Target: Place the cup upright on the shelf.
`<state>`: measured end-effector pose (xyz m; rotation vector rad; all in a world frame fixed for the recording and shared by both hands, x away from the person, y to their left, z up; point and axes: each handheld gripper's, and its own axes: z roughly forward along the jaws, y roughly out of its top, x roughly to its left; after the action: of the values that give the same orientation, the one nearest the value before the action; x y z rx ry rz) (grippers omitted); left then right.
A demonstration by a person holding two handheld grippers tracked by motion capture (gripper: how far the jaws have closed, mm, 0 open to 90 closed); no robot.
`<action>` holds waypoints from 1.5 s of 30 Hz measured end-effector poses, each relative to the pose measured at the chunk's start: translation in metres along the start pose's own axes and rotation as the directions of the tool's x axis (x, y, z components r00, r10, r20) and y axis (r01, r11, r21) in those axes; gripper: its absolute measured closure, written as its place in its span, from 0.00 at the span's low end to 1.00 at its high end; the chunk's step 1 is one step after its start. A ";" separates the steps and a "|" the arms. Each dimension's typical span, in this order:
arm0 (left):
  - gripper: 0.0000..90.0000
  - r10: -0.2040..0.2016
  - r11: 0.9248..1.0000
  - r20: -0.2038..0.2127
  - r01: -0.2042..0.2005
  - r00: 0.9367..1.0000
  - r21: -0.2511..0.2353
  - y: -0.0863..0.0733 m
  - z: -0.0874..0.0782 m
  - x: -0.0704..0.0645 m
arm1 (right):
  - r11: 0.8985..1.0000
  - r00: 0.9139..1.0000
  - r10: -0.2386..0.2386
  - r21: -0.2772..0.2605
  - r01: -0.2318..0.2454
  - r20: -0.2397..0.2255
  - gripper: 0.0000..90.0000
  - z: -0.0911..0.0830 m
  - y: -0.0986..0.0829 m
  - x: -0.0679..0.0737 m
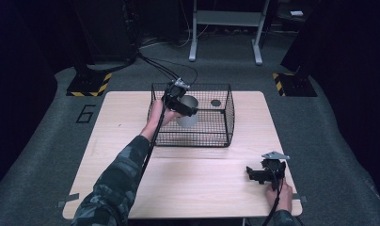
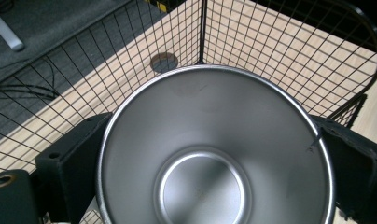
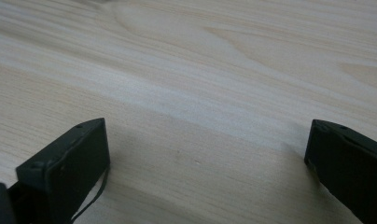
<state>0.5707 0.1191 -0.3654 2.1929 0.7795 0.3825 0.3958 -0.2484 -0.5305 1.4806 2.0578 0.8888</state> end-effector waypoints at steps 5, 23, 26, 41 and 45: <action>0.07 -0.015 1.000 0.004 0.014 1.000 0.022 -0.003 0.011 0.002 | 1.000 1.000 0.000 0.000 0.000 0.000 0.00 0.000 0.000 0.000; 0.07 -0.046 0.994 0.000 0.046 0.999 0.094 -0.012 0.035 0.007 | 1.000 1.000 -0.001 0.000 0.001 0.000 0.00 0.000 0.000 0.000; 0.07 -0.042 0.993 0.002 0.041 0.999 0.112 -0.014 0.039 0.008 | 1.000 1.000 0.000 0.000 0.000 0.000 0.00 0.000 0.000 0.000; 0.07 -0.039 0.986 -0.003 0.039 0.999 0.164 -0.020 0.055 0.010 | 1.000 1.000 0.000 0.000 0.000 0.000 0.00 0.000 0.000 0.000; 0.07 -0.041 0.984 -0.006 0.042 0.999 0.172 -0.021 0.057 0.010 | 1.000 1.000 0.000 0.000 0.000 0.000 0.00 0.000 0.000 0.000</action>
<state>0.5975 0.1044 -0.4187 2.3320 0.8867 0.3068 0.3958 -0.2484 -0.5305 1.4807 2.0580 0.8891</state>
